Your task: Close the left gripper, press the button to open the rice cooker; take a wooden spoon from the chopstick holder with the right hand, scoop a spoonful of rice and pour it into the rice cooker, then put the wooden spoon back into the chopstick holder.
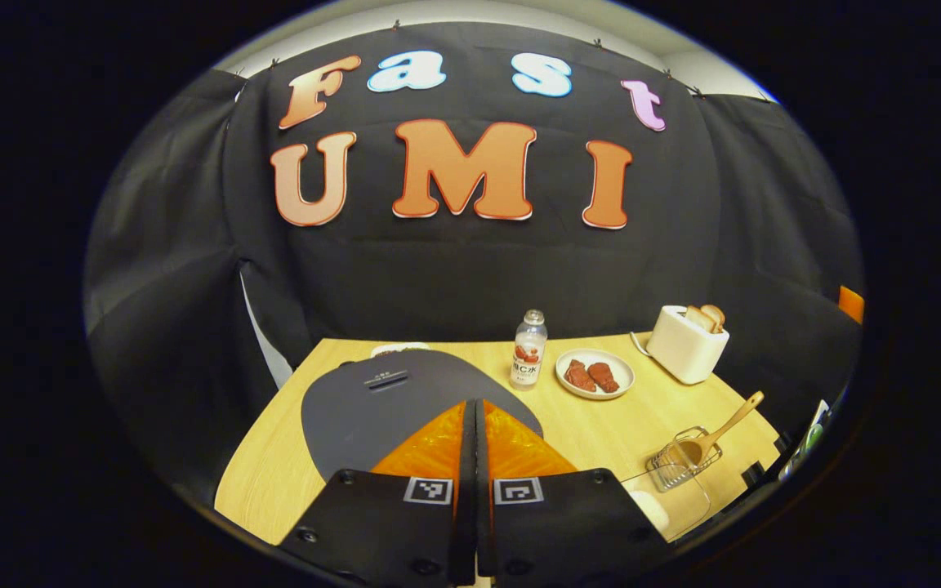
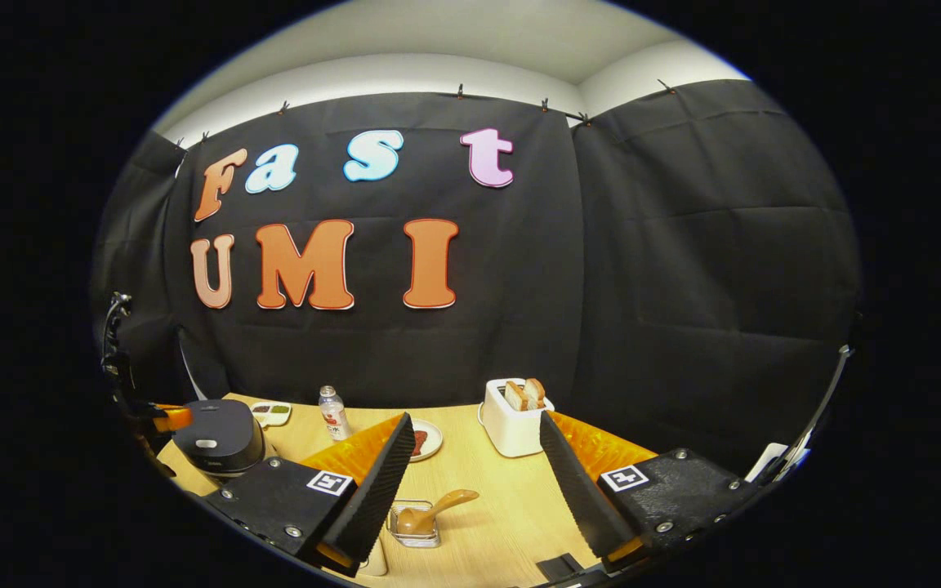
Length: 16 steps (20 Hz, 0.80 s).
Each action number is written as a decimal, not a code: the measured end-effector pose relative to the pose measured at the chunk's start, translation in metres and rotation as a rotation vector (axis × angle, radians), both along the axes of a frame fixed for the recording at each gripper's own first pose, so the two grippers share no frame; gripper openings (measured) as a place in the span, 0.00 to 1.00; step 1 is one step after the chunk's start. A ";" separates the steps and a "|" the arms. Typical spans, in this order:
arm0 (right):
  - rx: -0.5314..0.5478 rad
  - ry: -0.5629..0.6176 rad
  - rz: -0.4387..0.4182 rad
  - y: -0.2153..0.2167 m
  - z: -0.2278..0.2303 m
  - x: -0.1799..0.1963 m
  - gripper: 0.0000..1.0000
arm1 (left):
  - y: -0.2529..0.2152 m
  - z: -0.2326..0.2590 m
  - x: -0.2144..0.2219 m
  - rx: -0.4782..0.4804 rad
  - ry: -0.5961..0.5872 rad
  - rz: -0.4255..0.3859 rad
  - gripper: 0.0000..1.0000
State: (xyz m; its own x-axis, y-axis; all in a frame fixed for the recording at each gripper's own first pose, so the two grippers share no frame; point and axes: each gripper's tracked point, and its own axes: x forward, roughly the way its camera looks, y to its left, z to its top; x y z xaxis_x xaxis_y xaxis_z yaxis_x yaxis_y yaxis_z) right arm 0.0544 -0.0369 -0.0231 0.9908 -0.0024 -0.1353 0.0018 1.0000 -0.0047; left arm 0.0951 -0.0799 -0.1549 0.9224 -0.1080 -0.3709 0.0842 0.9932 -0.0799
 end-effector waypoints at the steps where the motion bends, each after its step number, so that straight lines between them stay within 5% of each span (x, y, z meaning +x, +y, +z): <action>1: 0.001 0.005 -0.004 -0.002 -0.002 0.001 0.95 | 0.001 -0.007 0.002 0.004 0.020 0.000 0.05; 8: -0.004 0.033 -0.012 -0.006 -0.011 0.001 0.95 | -0.005 -0.059 -0.010 -0.019 0.154 -0.027 0.07; 12: -0.007 0.048 0.003 -0.002 -0.015 0.001 0.95 | -0.004 -0.061 -0.006 0.019 0.165 -0.047 0.03; 16: 0.007 0.063 0.027 0.006 -0.020 -0.005 0.95 | -0.002 -0.062 -0.008 -0.042 0.205 -0.038 0.05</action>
State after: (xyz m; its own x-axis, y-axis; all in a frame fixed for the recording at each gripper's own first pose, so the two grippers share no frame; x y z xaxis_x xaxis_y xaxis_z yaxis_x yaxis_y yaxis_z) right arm 0.0493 -0.0304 -0.0432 0.9800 0.0256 -0.1973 -0.0255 0.9997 0.0034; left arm 0.0867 -0.0820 -0.2171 0.8230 -0.1610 -0.5447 0.0996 0.9850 -0.1406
